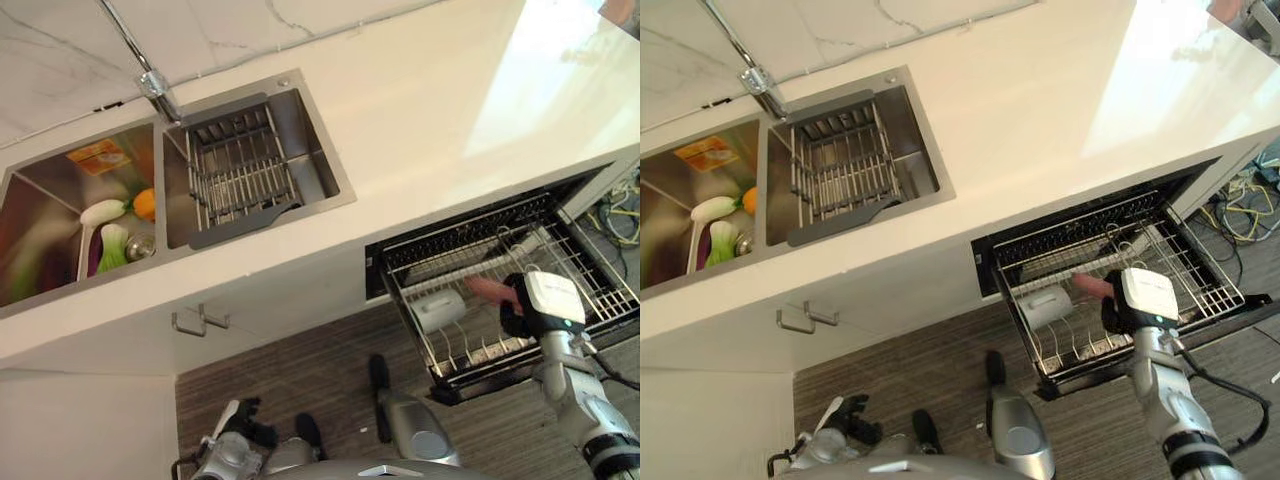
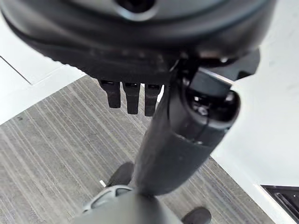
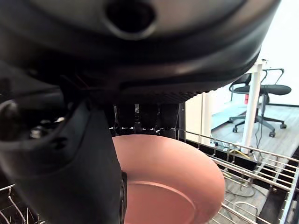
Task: Place the dishes in the dishwasher.
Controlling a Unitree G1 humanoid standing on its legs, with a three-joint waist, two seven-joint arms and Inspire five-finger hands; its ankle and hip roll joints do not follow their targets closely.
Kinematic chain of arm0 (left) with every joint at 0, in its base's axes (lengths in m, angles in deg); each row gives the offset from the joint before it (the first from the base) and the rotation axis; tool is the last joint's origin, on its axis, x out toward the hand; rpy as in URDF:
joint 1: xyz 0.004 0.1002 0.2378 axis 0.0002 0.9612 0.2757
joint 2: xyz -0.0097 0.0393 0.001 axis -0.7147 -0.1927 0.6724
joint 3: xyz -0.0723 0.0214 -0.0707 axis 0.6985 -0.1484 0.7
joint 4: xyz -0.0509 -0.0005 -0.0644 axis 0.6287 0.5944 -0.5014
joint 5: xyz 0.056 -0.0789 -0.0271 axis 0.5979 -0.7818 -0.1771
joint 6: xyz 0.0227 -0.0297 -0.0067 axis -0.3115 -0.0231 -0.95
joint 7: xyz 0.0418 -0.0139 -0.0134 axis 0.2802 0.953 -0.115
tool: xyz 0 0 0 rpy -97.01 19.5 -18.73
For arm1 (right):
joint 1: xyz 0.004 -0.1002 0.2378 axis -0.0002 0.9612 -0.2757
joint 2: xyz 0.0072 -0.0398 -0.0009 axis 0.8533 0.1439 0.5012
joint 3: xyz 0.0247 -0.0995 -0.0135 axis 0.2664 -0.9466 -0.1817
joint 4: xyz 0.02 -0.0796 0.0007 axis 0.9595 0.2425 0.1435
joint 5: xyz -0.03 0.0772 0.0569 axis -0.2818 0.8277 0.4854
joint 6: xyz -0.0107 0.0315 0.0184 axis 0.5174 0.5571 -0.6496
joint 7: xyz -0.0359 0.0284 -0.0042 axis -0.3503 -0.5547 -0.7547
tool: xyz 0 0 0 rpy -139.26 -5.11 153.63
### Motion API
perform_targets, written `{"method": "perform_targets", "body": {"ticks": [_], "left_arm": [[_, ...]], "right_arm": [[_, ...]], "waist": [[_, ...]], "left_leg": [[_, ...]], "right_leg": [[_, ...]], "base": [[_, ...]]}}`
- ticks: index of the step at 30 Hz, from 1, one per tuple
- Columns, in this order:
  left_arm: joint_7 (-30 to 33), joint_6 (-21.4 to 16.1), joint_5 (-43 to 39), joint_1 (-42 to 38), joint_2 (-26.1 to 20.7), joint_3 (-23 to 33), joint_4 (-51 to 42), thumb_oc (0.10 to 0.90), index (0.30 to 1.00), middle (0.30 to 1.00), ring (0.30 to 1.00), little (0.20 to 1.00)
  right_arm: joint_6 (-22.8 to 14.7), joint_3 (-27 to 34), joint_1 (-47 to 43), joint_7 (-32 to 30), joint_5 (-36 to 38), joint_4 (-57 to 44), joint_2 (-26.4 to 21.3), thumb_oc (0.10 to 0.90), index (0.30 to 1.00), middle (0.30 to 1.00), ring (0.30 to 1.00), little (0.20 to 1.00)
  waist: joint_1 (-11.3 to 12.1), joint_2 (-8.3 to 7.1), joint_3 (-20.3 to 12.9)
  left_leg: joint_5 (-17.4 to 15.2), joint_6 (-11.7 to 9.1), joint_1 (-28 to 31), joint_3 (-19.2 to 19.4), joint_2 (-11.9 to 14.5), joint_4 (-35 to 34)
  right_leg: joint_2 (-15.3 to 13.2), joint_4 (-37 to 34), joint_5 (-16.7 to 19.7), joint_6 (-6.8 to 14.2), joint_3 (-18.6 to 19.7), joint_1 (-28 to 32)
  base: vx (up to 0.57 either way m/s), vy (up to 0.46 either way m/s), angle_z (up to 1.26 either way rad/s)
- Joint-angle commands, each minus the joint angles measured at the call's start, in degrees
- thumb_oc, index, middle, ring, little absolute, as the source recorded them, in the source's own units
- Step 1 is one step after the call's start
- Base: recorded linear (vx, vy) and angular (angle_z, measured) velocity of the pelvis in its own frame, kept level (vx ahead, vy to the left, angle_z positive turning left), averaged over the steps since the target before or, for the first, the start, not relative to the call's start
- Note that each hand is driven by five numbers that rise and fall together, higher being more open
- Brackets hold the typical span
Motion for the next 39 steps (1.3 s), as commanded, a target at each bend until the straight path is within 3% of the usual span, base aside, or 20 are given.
{"method": "perform_targets", "body": {"ticks": [1, 3, 5, 12, 17, 24, 30, 33, 35, 39], "left_arm": [[1.1, 0.0, -0.4, -0.3, -3.1, -0.8, 2.0, 0.800, 0.900, 0.900, 0.900, 0.900], [1.0, 0.0, -1.2, -0.4, -2.7, -1.1, 1.7, 0.800, 0.900, 0.900, 0.900, 0.900], [0.8, 0.0, -1.8, -0.4, -2.3, -1.3, 1.2, 0.800, 0.900, 0.900, 0.900, 0.900], [0.2, 0.4, -2.2, -0.3, -1.8, -1.5, 0.1, 0.800, 0.900, 0.900, 0.900, 0.900], [0.0, 1.6, -0.8, 0.2, -1.6, 0.3, 0.7, 0.800, 0.900, 0.900, 0.900, 0.900], [-0.3, 2.5, 0.4, 0.6, -2.0, 2.2, 2.0, 0.800, 0.900, 0.900, 0.900, 0.900], [0.1, 2.9, 0.0, 0.8, -1.8, 3.3, 0.8, 0.800, 0.900, 0.900, 0.900, 0.900], [0.3, 3.1, 0.0, 0.9, -1.6, 3.1, 0.1, 0.800, 0.900, 0.900, 0.900, 0.900], [0.6, 3.3, 0.0, 1.1, -1.2, 2.3, -1.2, 0.800, 0.900, 0.900, 0.900, 0.900], [0.4, 3.5, 0.6, 1.0, -0.9, 0.8, -1.9, 0.800, 0.900, 0.900, 0.900, 0.900]], "right_arm": [[3.1, 2.0, -4.6, -4.9, -1.9, -0.2, -2.7, 0.400, 0.300, 0.300, 0.300, 0.300], [2.6, 1.1, -4.9, -3.0, 0.2, 1.4, -2.1, 0.400, 0.300, 0.300, 0.300, 0.300], [1.6, 1.9, -4.2, -1.9, 3.2, 0.3, -1.5, 0.800, 0.900, 0.900, 0.900, 0.900], [-0.4, 5.0, -1.3, 1.1, 10.4, -4.8, 0.2, 0.800, 0.900, 0.900, 0.900, 0.900], [-2.3, 14.8, 4.0, 1.1, 18.1, -19.4, 3.7, 0.800, 0.900, 0.900, 0.900, 0.900], [-3.2, 24.5, 7.6, 0.0, 22.6, -28.2, 4.3, 0.800, 0.900, 0.900, 0.900, 0.900], [-1.2, 35.7, 13.1, -6.4, 24.8, -27.9, 7.2, 0.800, 0.900, 0.900, 0.900, 0.900], [-0.1, 37.5, 14.6, -8.8, 25.1, -27.8, 9.2, 0.800, 0.900, 0.900, 0.900, 0.900], [0.0, 39.3, 16.0, -12.0, 27.8, -26.5, 13.0, 0.800, 0.900, 0.900, 0.900, 0.900], [0.4, 38.2, 17.0, -13.2, 29.7, -24.3, 14.9, 0.800, 0.900, 0.900, 0.900, 0.900]], "waist": [[0.3, -3.40, -0.8], [0.7, -3.16, -1.1], [0.8, -3.13, -1.4], [0.9, -3.34, -2.2], [0.4, -3.89, -3.4], [-0.3, -4.22, -4.6], [-2.2, -4.13, -5.3], [-2.5, -3.80, -5.3], [-3.4, -3.03, -5.2], [-4.0, -2.27, -5.2]], "left_leg": [[-1.9, -2.7, -0.4, -2.0, -2.2, 1.8], [-1.7, -2.8, -0.3, -2.7, -2.2, 1.4], [-1.6, -2.9, -0.3, -3.3, -2.4, 1.2], [-1.4, -3.0, -0.3, -4.5, -2.3, 0.9], [-1.5, -2.9, 0.1, -4.9, -2.2, 0.7], [-1.8, -2.9, 0.8, -4.6, -2.1, 0.6], [-2.1, -2.9, 1.0, -4.4, -2.1, 0.5], [-2.3, -2.8, 1.1, -4.3, -2.1, 0.5], [-2.3, -2.8, 1.1, -4.5, -2.2, 0.6], [-2.4, -2.8, 1.0, -5.2, -2.4, 0.7]], "right_leg": [[-7.9, -1.5, -8.1, 8.8, 0.5, 9.7], [-8.1, -1.7, -8.4, 8.7, -0.8, 10.5], [-8.3, -1.9, -8.6, 8.7, -1.5, 11.0], [-8.4, -2.0, -9.2, 8.6, -3.1, 11.9], [-8.3, -2.0, -9.8, 8.4, -3.7, 12.5], [-8.0, -2.0, -10.1, 8.4, -3.6, 12.9], [-7.7, -2.0, -10.3, 8.3, -3.0, 12.7], [-7.7, -2.0, -10.4, 8.3, -2.9, 12.8], [-7.5, -2.0, -10.6, 8.1, -2.6, 12.8], [-7.6, -1.8, -11.0, 7.8, -2.4, 13.0]], "base": [[0.02, -0.012, 0.24], [0.03, -0.011, 0.21], [0.03, -0.015, 0.17], [0.02, -0.016, 0.15], [0.02, -0.012, 0.06], [0.01, -0.003, 0.01], [0.00, 0.000, -0.02], [0.00, 0.012, -0.06], [0.00, 0.017, -0.07], [0.00, 0.012, -0.03]]}}
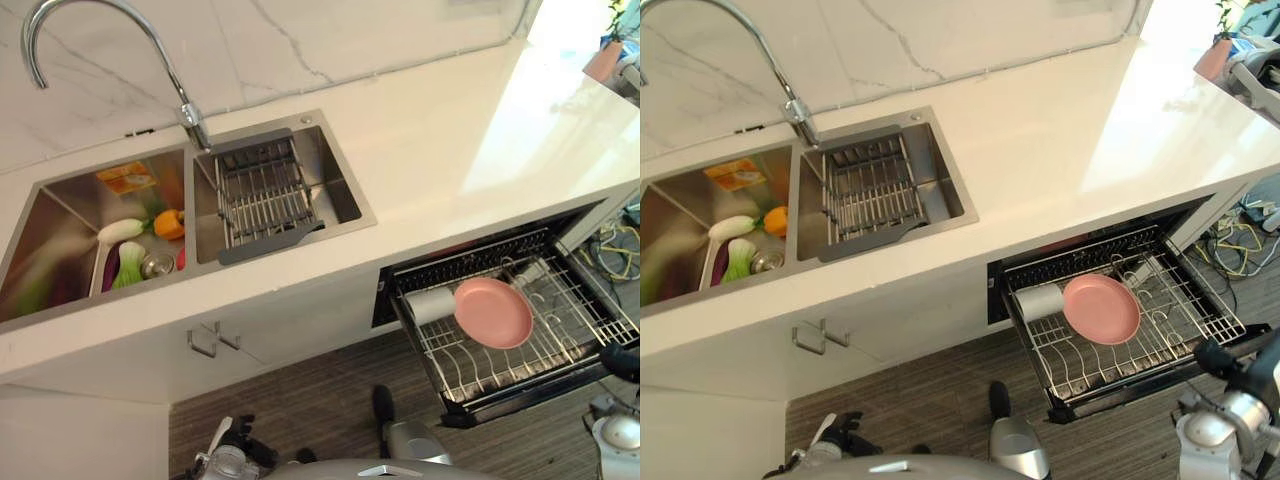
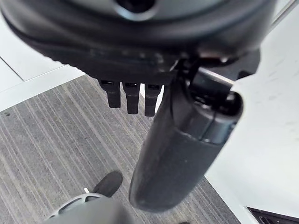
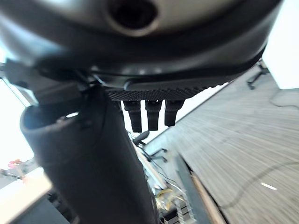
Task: Place the dishes in the dishwasher.
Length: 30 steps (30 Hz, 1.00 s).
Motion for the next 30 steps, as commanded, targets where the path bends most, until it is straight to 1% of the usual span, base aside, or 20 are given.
{"method": "perform_targets", "body": {"ticks": [1, 2, 3, 4, 5, 6, 7, 8, 9, 10, 12, 17, 19, 21, 22, 25, 26, 27, 28, 30], "left_arm": [[0.8, -0.1, 1.6, -2.2, -2.0, -1.4, 1.3, 0.800, 0.900, 0.900, 0.900, 0.900], [0.8, -0.1, 1.5, -2.2, -2.0, -1.5, 1.1, 0.800, 0.900, 0.900, 0.900, 0.900], [1.1, -0.2, 1.1, -2.4, -1.9, -1.9, 0.7, 0.800, 0.900, 0.900, 0.900, 0.900], [1.1, -0.2, 1.1, -2.4, -1.9, -1.9, 0.7, 0.800, 0.900, 0.900, 0.900, 0.900], [1.2, -0.2, 0.8, -2.5, -1.9, -2.0, 0.5, 0.800, 0.900, 0.900, 0.900, 0.900], [1.7, -0.2, 0.0, -2.6, -1.8, -2.1, 0.5, 0.800, 0.900, 0.900, 0.900, 0.900], [1.7, -0.2, 0.0, -2.6, -1.9, -2.1, 0.5, 0.800, 0.900, 0.900, 0.900, 0.900], [2.0, -0.2, -0.6, -2.6, -1.8, -2.1, 0.4, 0.800, 0.900, 0.900, 0.900, 0.900], [1.9, -0.2, -0.9, -2.6, -1.9, -2.6, 0.5, 0.800, 0.900, 0.900, 0.900, 0.900], [1.9, -0.2, -0.9, -2.6, -1.9, -2.5, 0.5, 0.800, 0.900, 0.900, 0.900, 0.900], [2.0, -0.3, -1.2, -2.5, -2.0, -2.7, 0.6, 0.800, 0.900, 0.900, 0.900, 0.900], [2.3, -0.3, -1.9, -1.7, -2.3, -2.3, 2.0, 0.800, 0.900, 0.900, 0.900, 0.900], [2.4, -0.3, -2.0, -1.1, -2.6, -2.3, 2.6, 0.800, 0.900, 0.900, 0.900, 0.900], [2.4, -0.6, -2.3, -0.3, -2.9, -2.4, 3.4, 0.800, 0.900, 0.900, 0.900, 0.900], [2.4, -0.6, -2.3, -0.3, -2.9, -2.3, 3.4, 0.800, 0.900, 0.900, 0.900, 0.900], [2.2, -1.2, -2.7, 0.3, -3.6, -3.1, 3.8, 0.800, 0.900, 0.900, 0.900, 0.900], [2.2, -1.2, -2.8, 0.3, -3.5, -3.1, 3.8, 0.800, 0.900, 0.900, 0.900, 0.900], [2.1, -1.8, -4.1, 0.6, -4.3, -3.8, 3.9, 0.800, 0.900, 0.900, 0.900, 0.900], [2.1, -1.8, -4.1, 0.5, -4.3, -3.8, 3.9, 0.800, 0.900, 0.900, 0.900, 0.900], [2.0, -2.3, -5.2, 0.8, -4.6, -4.2, 3.6, 0.800, 0.900, 0.900, 0.900, 0.900]], "right_arm": [[-2.7, 2.2, -2.5, -5.0, 0.8, -4.3, -1.9, 0.800, 0.900, 0.900, 0.900, 0.900], [-2.6, 1.5, -2.5, -5.4, 1.0, -3.6, -1.5, 0.725, 0.787, 0.787, 0.787, 0.787], [-2.6, -0.5, -2.5, -5.3, 1.5, -2.2, -0.6, 0.574, 0.561, 0.561, 0.561, 0.561], [-2.7, -0.6, -2.6, -5.3, 1.5, -2.0, -0.6, 0.554, 0.531, 0.531, 0.531, 0.531], [-2.8, -1.6, -3.1, -5.3, 2.7, -0.6, -0.1, 0.435, 0.352, 0.352, 0.352, 0.352], [-3.5, -3.9, -3.9, -5.3, 5.6, 2.3, 0.9, 0.400, 0.300, 0.300, 0.300, 0.300], [-3.7, -4.1, -4.0, -5.3, 5.7, 2.5, 0.8, 0.400, 0.300, 0.300, 0.300, 0.300], [-4.2, -5.5, -4.8, -4.8, 7.4, 4.3, 1.1, 0.400, 0.300, 0.300, 0.300, 0.300], [-4.3, -7.0, -5.9, -3.6, 10.1, 8.7, 1.2, 0.400, 0.300, 0.300, 0.300, 0.300], [-4.7, -7.2, -6.3, -3.6, 10.4, 9.5, 0.9, 0.400, 0.300, 0.300, 0.300, 0.300], [-5.2, -9.2, -8.2, -3.0, 11.3, 10.8, 0.5, 0.400, 0.300, 0.300, 0.300, 0.300], [-7.1, -12.7, -12.7, -0.7, 14.8, 15.2, -0.2, 0.400, 0.300, 0.300, 0.300, 0.300], [-7.2, -13.4, -14.8, -0.4, 15.4, 16.9, -1.0, 0.400, 0.300, 0.300, 0.300, 0.300], [-7.1, -15.3, -19.4, -0.3, 14.5, 20.0, -3.4, 0.400, 0.300, 0.300, 0.300, 0.300], [-7.2, -15.3, -19.6, -0.3, 14.6, 20.2, -3.5, 0.400, 0.300, 0.300, 0.300, 0.300], [-7.3, -16.6, -25.1, 0.3, 15.4, 25.4, -7.3, 0.400, 0.300, 0.300, 0.300, 0.300], [-7.4, -16.7, -25.3, 0.3, 15.4, 25.6, -7.4, 0.400, 0.300, 0.300, 0.300, 0.300], [-7.3, -17.5, -29.7, 1.0, 15.4, 30.1, -11.9, 0.400, 0.300, 0.300, 0.300, 0.300], [-7.4, -17.6, -29.9, 1.0, 15.5, 30.4, -12.1, 0.400, 0.300, 0.300, 0.300, 0.300], [-7.5, -19.2, -33.0, 1.7, 15.3, 31.9, -14.2, 0.400, 0.300, 0.300, 0.300, 0.300]], "waist": [[0.4, -2.21, 0.5], [0.2, -1.92, 0.6], [0.1, -1.40, 0.9], [0.0, -1.44, 0.9], [0.0, -1.30, 1.0], [0.3, -0.91, 1.2], [0.2, -0.95, 1.2], [0.3, -0.83, 1.4], [0.8, -0.64, 1.6], [0.7, -0.66, 1.7], [1.1, -0.47, 1.8], [3.5, -0.39, 2.3], [4.7, -0.31, 2.2], [6.7, -0.09, 2.0], [6.6, -0.08, 2.1], [9.1, 0.03, 1.6], [9.0, 0.06, 1.7], [11.0, 0.24, 1.3], [10.9, 0.26, 1.4], [12.0, 0.34, 1.1]], "left_leg": [[0.7, -1.7, -0.5, -2.8, -0.4, 0.8], [0.7, -1.7, -0.5, -3.1, -0.5, 0.8], [0.8, -1.6, -0.8, -3.7, -0.7, 0.9], [0.8, -1.6, -0.8, -3.8, -0.7, 0.9], [0.9, -1.6, -1.0, -4.1, -0.8, 1.0], [0.9, -1.5, -1.3, -4.8, -1.0, 1.0], [0.9, -1.5, -1.3, -4.9, -1.1, 1.1], [1.0, -1.4, -1.5, -5.4, -1.1, 1.1], [1.1, -1.3, -1.7, -6.0, -1.3, 1.0], [1.1, -1.3, -1.7, -6.1, -1.3, 1.1], [1.1, -1.4, -2.0, -6.8, -1.4, 1.0], [1.7, -1.5, -2.4, -9.0, -1.9, 0.9], [1.7, -1.6, -2.4, -9.9, -2.0, 0.8], [1.9, -1.6, -2.7, -11.3, -2.1, 0.8], [1.9, -1.6, -2.7, -11.4, -2.2, 0.8], [2.2, -1.8, -3.0, -13.3, -2.5, 0.8], [2.2, -1.8, -3.1, -13.4, -2.5, 0.8], [2.8, -2.1, -3.8, -15.0, -2.9, 0.9], [2.8, -2.1, -3.8, -15.1, -2.9, 0.9], [3.3, -2.6, -4.5, -16.1, -3.1, 1.0]], "right_leg": [[-4.4, 1.1, -12.1, 6.1, 0.3, 8.6], [-4.3, 1.2, -12.1, 6.0, 0.4, 8.7], [-4.5, 1.3, -12.2, 5.9, 0.5, 8.6], [-4.5, 1.3, -12.2, 5.9, 0.4, 8.6], [-4.6, 1.3, -12.2, 5.8, 0.3, 8.5], [-4.7, 1.7, -12.4, 5.6, 0.1, 8.5], [-4.7, 1.7, -12.4, 5.6, 0.0, 8.5], [-4.8, 2.1, -12.5, 5.4, -0.2, 8.5], [-4.8, 2.7, -12.7, 5.1, -0.6, 8.3], [-4.9, 2.8, -12.8, 5.1, -0.7, 8.2], [-5.0, 2.9, -12.9, 4.9, -1.3, 8.3], [-5.4, 3.0, -13.4, 4.9, -4.3, 9.6], [-5.7, 3.1, -13.6, 4.9, -5.4, 10.1], [-6.0, 3.0, -13.8, 4.8, -7.4, 10.9], [-6.0, 3.0, -13.9, 4.8, -7.5, 10.9], [-6.5, 2.6, -14.1, 4.9, -9.9, 12.2], [-6.5, 2.6, -14.1, 4.9, -10.1, 12.3], [-7.0, 2.1, -14.2, 4.9, -12.5, 13.4], [-7.0, 2.0, -14.2, 4.9, -12.6, 13.4], [-7.3, 1.8, -14.0, 5.0, -14.2, 13.7]], "base": [[0.00, 0.000, 0.00], [-0.04, 0.029, 0.00], [-0.03, 0.023, -0.02], [-0.04, 0.012, 0.00], [-0.03, 0.003, 0.07], [-0.03, 0.003, 0.11], [-0.03, 0.002, 0.14], [-0.03, 0.000, 0.16], [-0.03, -0.001, 0.18], [-0.03, -0.001, 0.21], [-0.03, -0.004, 0.23], [-0.02, -0.023, 0.20], [-0.01, -0.025, 0.31], [0.00, -0.027, 0.38], [0.00, -0.033, 0.35], [-0.01, -0.031, 0.29], [0.00, -0.053, 0.41], [0.00, -0.039, 0.50], [0.01, -0.047, 0.53], [0.00, -0.027, 0.55]]}}
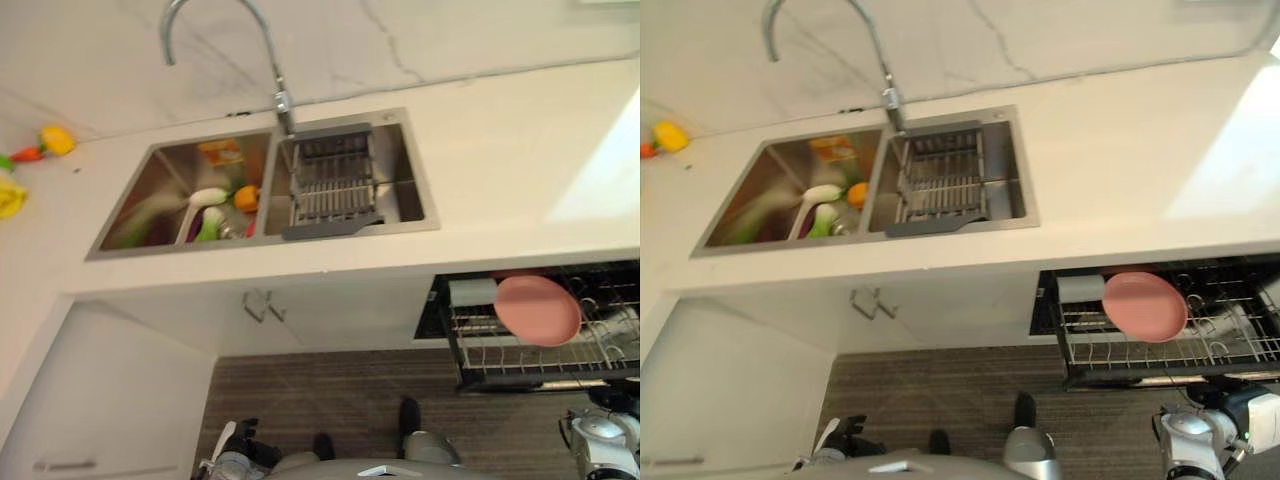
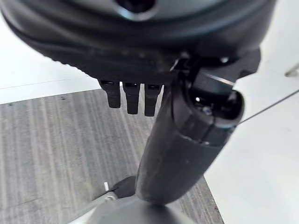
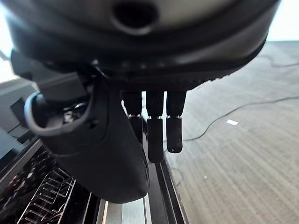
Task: Place the dishes in the dishwasher.
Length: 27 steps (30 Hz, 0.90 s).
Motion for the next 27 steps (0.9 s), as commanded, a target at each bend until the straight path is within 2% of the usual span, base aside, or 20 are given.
{"method": "perform_targets", "body": {"ticks": [1, 3, 4, 5, 6, 7, 8, 10, 11, 13, 14, 15, 17, 20, 21, 27], "left_arm": [[0.9, -0.8, -2.0, -1.1, -4.7, -3.5, 1.6, 0.800, 0.900, 0.900, 0.900, 0.900], [1.1, -0.8, -2.6, -1.1, -4.7, -3.5, 2.1, 0.800, 0.900, 0.900, 0.900, 0.900], [1.0, -0.8, -4.0, -0.9, -4.2, -3.1, 2.8, 0.800, 0.900, 0.900, 0.900, 0.900], [1.0, -0.9, -4.0, -0.9, -4.2, -3.1, 2.9, 0.800, 0.900, 0.900, 0.900, 0.900], [0.8, -1.2, -9.6, -0.2, -3.1, -0.1, 3.7, 0.800, 0.900, 0.900, 0.900, 0.900], [0.8, -1.2, -9.6, -0.2, -3.1, 0.0, 3.7, 0.800, 0.900, 0.900, 0.900, 0.900], [0.6, -2.0, -14.7, 0.1, -2.0, 3.3, 3.4, 0.800, 0.900, 0.900, 0.900, 0.900], [0.5, -1.9, -15.4, 0.0, -2.0, 3.9, 3.7, 0.800, 0.900, 0.900, 0.900, 0.900], [-0.1, -1.8, -17.5, 0.0, -1.5, 5.4, 4.7, 0.800, 0.900, 0.900, 0.900, 0.900], [-1.7, -2.2, -20.2, -0.5, -1.3, 6.6, 4.2, 0.800, 0.900, 0.900, 0.900, 0.900], [-1.8, -2.2, -20.2, -0.4, -1.4, 6.6, 4.1, 0.800, 0.900, 0.900, 0.900, 0.900], [-1.2, -2.0, -21.0, -0.8, -0.7, 7.5, 5.2, 0.800, 0.900, 0.900, 0.900, 0.900], [-1.2, -2.1, -21.0, -0.7, -0.9, 7.5, 5.3, 0.800, 0.900, 0.900, 0.900, 0.900], [-2.0, -2.3, -23.5, -1.6, 0.1, 8.0, 5.8, 0.800, 0.900, 0.900, 0.900, 0.900], [-3.7, -2.7, -24.5, -1.6, 0.2, 7.1, 5.2, 0.800, 0.900, 0.900, 0.900, 0.900], [-3.2, -2.9, -23.9, -2.3, 0.6, 6.2, 5.6, 0.800, 0.900, 0.900, 0.900, 0.900]], "right_arm": [[-6.9, -7.4, -15.9, 3.5, -2.3, -2.7, -3.9, 0.400, 0.300, 0.300, 0.300, 0.300], [-7.2, -8.0, -17.5, 3.8, -1.6, -1.7, -4.4, 0.411, 0.316, 0.316, 0.316, 0.316], [-7.1, -8.2, -17.9, 3.6, -1.9, -0.5, -4.6, 0.769, 0.853, 0.853, 0.853, 0.853], [-7.1, -8.3, -18.0, 3.6, -1.9, -0.5, -4.6, 0.800, 0.900, 0.900, 0.900, 0.900], [-7.5, -8.3, -18.0, 3.4, -1.5, 0.6, -3.6, 0.800, 0.900, 0.900, 0.900, 0.900], [-7.5, -8.4, -18.1, 3.4, -1.5, 0.7, -3.7, 0.800, 0.900, 0.900, 0.900, 0.900], [-8.4, -8.1, -17.0, 2.8, -1.3, 0.8, -1.5, 0.800, 0.900, 0.900, 0.900, 0.900], [-8.6, -8.1, -16.6, 2.6, -1.5, 1.4, -0.9, 0.800, 0.900, 0.900, 0.900, 0.900], [-8.7, -8.6, -15.4, 2.3, -2.8, 2.7, 1.1, 0.800, 0.900, 0.900, 0.900, 0.900], [-6.8, -10.4, -13.0, -0.7, -8.5, 4.5, 2.5, 0.800, 0.900, 0.900, 0.900, 0.900], [-6.8, -10.5, -13.0, -0.8, -8.7, 4.4, 2.6, 0.800, 0.900, 0.900, 0.900, 0.900], [-6.2, -11.6, -10.2, -1.9, -11.3, 2.8, 6.2, 0.800, 0.900, 0.900, 0.900, 0.900], [-6.1, -11.5, -9.9, -2.0, -11.5, 2.5, 6.4, 0.800, 0.900, 0.900, 0.900, 0.900], [-4.8, -16.4, -5.6, 0.2, -13.5, 9.5, 12.1, 0.800, 0.900, 0.900, 0.900, 0.900], [-3.7, -19.1, -3.1, 2.9, -14.9, 13.9, 14.0, 0.800, 0.900, 0.900, 0.900, 0.900], [-2.7, -22.7, 1.8, 6.4, -17.1, 19.3, 17.2, 0.800, 0.900, 0.900, 0.900, 0.900]], "waist": [[5.0, -3.09, 0.3], [5.8, -3.06, -0.1], [6.6, -3.08, -0.5], [6.5, -3.08, -0.6], [7.5, -3.18, -0.9], [7.3, -3.20, -1.0], [8.2, -3.31, -1.4], [8.2, -3.45, -1.6], [8.4, -3.73, -1.9], [8.5, -4.12, -2.0], [8.4, -4.16, -2.1], [7.8, -4.44, -2.0], [7.8, -4.58, -2.1], [6.7, -5.42, -2.1], [6.0, -5.73, -1.9], [4.2, -6.64, -2.1]], "left_leg": [[1.8, -2.7, -0.6, -1.0, -3.1, 1.1], [2.4, -3.0, -1.4, -1.7, -3.2, 1.0], [2.8, -3.3, -2.0, -2.3, -3.1, 1.0], [2.8, -3.3, -2.0, -2.4, -3.2, 1.0], [2.9, -3.8, -2.1, -3.1, -3.0, 0.9], [3.3, -3.6, -2.4, -3.3, -3.2, 0.8], [3.5, -3.8, -2.8, -4.0, -3.1, 0.7], [3.6, -3.9, -2.9, -4.4, -3.1, 0.7], [3.5, -3.9, -3.0, -4.7, -3.0, 0.6], [3.5, -3.9, -3.2, -4.9, -3.0, 0.6], [3.5, -3.9, -3.2, -5.0, -3.0, 0.6], [3.4, -3.9, -3.2, -5.0, -2.9, 0.6], [3.4, -3.9, -3.2, -5.0, -2.9, 0.6], [3.1, -3.7, -3.2, -4.2, -2.5, 0.6], [2.9, -3.7, -3.1, -3.6, -2.4, 0.6], [2.2, -3.1, -2.4, -1.5, -2.0, 0.6]], "right_leg": [[-4.9, 1.7, -12.5, 4.9, -0.9, 10.3], [-5.0, 1.5, -12.4, 4.8, -2.0, 10.3], [-5.1, 1.3, -12.4, 4.9, -3.1, 10.4], [-5.1, 1.3, -12.4, 4.9, -3.2, 10.4], [-5.0, 1.2, -12.9, 4.7, -4.3, 11.0], [-5.1, 1.1, -12.6, 4.7, -4.5, 10.8], [-5.1, 1.0, -12.8, 4.6, -5.5, 11.1], [-5.1, 1.0, -12.8, 4.6, -6.0, 11.2], [-5.0, 1.0, -13.0, 4.6, -6.4, 11.4], [-4.7, 1.0, -13.0, 4.6, -6.7, 11.3], [-4.7, 1.0, -13.0, 4.6, -6.7, 11.3], [-4.6, 1.0, -13.0, 4.6, -6.4, 11.1], [-4.7, 1.0, -13.0, 4.6, -6.4, 11.1], [-4.4, 1.0, -12.7, 4.7, -5.3, 10.5], [-4.4, 1.0, -12.4, 4.8, -4.6, 10.2], [-4.2, 1.0, -11.8, 5.1, -2.0, 9.3]], "base": [[0.00, -0.035, 0.67], [0.00, -0.047, 0.41], [0.00, -0.043, 0.24], [0.02, -0.071, 0.39], [0.00, -0.039, 0.48], [0.02, -0.071, 0.75], [0.00, -0.040, 0.67], [0.02, -0.044, 0.56], [0.03, -0.037, 0.34], [0.02, -0.042, 0.13], [0.01, -0.022, 0.05], [0.01, -0.007, 0.07], [0.01, -0.002, 0.09], [0.01, 0.002, 0.04], [0.00, 0.000, 0.00], [0.01, 0.019, -0.28]]}}
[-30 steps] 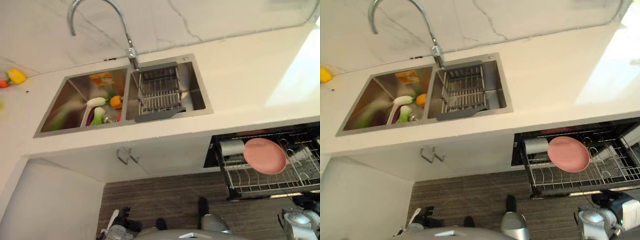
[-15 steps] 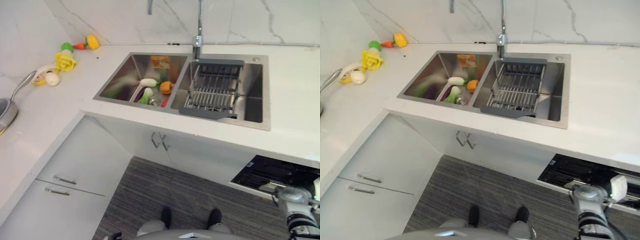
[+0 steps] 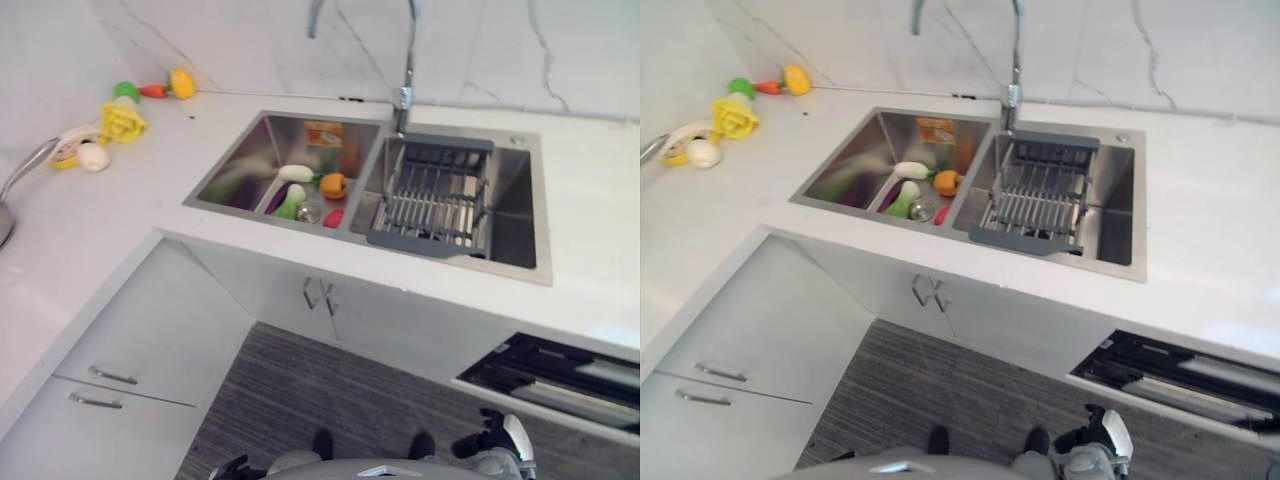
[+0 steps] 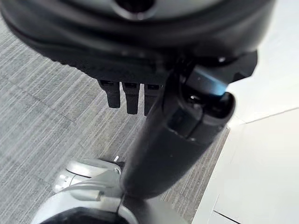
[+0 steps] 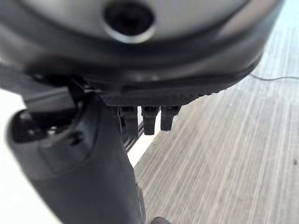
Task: Place the dishes in the dishwasher.
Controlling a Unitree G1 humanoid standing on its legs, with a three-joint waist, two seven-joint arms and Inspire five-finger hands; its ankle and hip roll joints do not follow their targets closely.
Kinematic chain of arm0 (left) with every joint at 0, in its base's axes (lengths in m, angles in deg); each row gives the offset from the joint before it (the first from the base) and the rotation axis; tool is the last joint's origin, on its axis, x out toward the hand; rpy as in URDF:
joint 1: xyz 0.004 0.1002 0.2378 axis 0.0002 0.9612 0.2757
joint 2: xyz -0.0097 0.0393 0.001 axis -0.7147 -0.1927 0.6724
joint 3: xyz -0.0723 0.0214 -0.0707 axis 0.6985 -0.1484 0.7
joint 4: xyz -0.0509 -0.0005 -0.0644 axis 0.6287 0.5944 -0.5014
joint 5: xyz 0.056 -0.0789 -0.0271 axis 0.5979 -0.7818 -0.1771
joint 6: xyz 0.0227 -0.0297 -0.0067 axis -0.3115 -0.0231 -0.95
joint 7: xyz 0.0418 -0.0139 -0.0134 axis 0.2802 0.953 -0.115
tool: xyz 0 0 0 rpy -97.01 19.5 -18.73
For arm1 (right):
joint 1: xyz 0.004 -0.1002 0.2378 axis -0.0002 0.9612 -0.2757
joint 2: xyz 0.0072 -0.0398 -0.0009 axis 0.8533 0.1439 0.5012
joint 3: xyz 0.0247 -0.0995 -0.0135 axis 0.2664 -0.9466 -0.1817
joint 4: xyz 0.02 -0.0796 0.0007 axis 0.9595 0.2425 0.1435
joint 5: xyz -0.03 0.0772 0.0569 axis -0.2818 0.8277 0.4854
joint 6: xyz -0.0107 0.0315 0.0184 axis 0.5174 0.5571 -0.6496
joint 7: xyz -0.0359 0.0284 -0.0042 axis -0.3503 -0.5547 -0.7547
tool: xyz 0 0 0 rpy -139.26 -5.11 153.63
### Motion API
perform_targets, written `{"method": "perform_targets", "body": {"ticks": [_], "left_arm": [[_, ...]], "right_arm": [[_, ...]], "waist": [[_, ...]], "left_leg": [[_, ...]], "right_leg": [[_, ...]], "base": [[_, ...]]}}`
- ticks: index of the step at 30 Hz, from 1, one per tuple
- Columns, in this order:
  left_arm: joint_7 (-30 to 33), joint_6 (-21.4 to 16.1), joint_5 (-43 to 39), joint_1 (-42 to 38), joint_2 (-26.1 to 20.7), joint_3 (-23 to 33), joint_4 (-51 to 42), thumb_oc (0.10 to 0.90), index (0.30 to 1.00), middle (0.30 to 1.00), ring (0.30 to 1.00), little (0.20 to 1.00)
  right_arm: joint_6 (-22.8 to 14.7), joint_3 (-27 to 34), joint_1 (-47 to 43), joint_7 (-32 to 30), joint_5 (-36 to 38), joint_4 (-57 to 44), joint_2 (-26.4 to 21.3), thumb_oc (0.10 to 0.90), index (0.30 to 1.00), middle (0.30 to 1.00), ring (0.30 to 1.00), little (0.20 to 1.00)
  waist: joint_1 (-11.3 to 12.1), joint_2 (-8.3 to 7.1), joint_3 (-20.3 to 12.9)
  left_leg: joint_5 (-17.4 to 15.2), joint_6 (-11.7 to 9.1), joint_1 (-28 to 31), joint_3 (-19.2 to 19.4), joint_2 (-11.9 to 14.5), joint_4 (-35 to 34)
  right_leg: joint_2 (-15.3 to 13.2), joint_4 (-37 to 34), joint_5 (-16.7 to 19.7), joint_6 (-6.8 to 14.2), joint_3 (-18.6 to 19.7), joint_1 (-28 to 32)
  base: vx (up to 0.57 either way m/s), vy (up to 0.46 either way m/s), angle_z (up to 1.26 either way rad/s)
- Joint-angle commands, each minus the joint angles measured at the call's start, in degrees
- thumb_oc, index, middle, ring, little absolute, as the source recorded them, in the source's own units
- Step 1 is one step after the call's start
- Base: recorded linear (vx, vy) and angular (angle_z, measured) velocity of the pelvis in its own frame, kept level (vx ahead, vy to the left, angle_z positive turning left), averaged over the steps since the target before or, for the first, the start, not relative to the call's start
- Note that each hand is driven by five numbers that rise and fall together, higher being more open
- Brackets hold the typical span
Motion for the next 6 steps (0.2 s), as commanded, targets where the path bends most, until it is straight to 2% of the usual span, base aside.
{"method": "perform_targets", "body": {"ticks": [1, 6], "left_arm": [[-0.1, -1.8, 0.4, -4.4, -1.2, -1.5, 1.9, 0.800, 0.900, 0.900, 0.900, 0.900], [-1.5, -1.7, 2.4, -5.2, -1.7, -2.7, 2.1, 0.800, 0.900, 0.900, 0.900, 0.900]], "right_arm": [[0.8, -2.3, -2.8, 0.9, -3.8, 4.3, -0.5, 0.800, 0.900, 0.900, 0.900, 0.900], [2.5, -4.7, -3.0, 3.0, -8.9, 7.3, -2.1, 0.800, 0.900, 0.900, 0.900, 0.900]], "waist": [[-0.4, -4.12, 2.3], [-1.1, -4.49, 2.1]], "left_leg": [[-0.2, -4.2, -0.3, 1.1, -0.5, 0.2], [-0.6, -4.2, 0.3, 2.5, -0.2, 0.2]], "right_leg": [[-1.2, 1.0, -9.2, 2.2, 4.3, 7.0], [-1.1, 1.0, -8.9, 2.3, 5.7, 6.6]], "base": [[0.01, 0.015, -0.34], [0.00, 0.011, -0.28]]}}
